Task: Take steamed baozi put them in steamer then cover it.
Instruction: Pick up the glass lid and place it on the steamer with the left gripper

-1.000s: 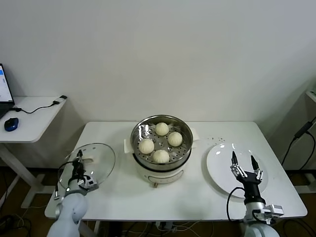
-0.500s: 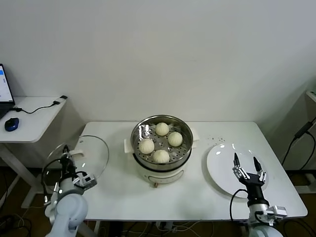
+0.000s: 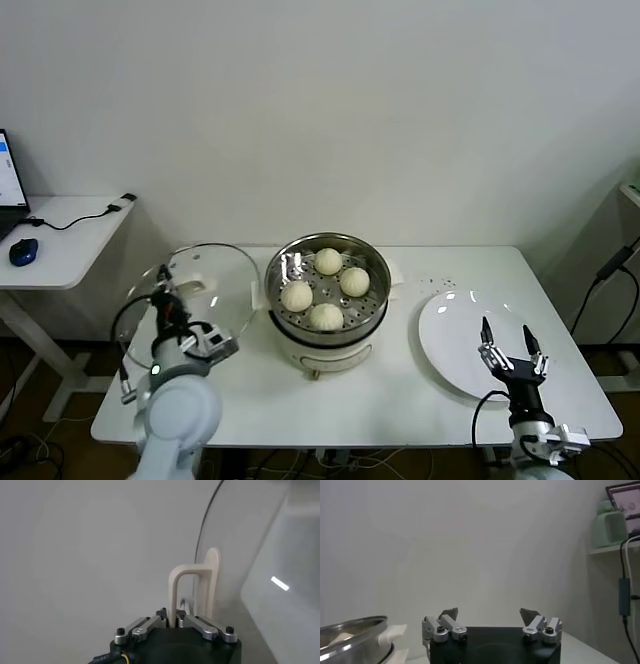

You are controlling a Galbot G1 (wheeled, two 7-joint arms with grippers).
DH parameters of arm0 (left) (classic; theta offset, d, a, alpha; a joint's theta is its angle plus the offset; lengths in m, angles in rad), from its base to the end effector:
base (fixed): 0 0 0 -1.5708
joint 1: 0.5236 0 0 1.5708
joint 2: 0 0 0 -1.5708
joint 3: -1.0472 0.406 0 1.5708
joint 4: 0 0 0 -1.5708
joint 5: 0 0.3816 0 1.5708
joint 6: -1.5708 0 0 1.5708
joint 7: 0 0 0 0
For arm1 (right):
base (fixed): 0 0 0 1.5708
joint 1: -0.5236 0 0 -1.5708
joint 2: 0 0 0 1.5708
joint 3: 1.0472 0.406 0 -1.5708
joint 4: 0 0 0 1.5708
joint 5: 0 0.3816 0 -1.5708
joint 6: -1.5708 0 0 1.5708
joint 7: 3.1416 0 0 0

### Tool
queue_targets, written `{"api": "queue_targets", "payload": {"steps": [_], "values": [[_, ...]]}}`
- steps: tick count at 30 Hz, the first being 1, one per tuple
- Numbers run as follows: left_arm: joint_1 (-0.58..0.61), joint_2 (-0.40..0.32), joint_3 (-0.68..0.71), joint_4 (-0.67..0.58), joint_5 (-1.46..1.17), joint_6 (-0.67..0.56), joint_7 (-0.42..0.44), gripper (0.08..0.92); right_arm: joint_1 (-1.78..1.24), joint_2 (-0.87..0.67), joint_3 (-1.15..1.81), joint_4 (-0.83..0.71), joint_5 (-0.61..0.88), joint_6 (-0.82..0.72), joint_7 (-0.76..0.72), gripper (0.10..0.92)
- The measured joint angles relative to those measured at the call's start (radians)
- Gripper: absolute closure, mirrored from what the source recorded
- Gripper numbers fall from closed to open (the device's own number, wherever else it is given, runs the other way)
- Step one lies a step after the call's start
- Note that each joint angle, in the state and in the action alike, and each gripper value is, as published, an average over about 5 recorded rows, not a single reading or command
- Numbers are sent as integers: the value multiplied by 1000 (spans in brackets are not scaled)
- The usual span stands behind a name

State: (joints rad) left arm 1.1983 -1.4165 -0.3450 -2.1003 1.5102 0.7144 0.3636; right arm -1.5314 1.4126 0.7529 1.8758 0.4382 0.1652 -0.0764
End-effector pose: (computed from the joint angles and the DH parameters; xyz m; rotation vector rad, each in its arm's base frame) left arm 0.2873 -0.0250 -0.2660 0.4358 -2.1448 -1.7771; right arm 0.1858 -0.1276 -0.4082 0.1880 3.0747 0.2858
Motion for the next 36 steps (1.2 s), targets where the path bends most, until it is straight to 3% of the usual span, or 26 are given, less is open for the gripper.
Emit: {"api": "queue_targets", "payload": {"steps": [11,20,36], "values": [[-159,-104,213,63,39,23,73,833,2,16,28,-19,-28,-5,1,203],[-282,-179,358,181,-4,22,64,833,9,25,30,-32,-39,-7,2,203],[-377,-192,412,403,22,22,-18,833,26,27,22,-52,-55,-11,2,203]]}}
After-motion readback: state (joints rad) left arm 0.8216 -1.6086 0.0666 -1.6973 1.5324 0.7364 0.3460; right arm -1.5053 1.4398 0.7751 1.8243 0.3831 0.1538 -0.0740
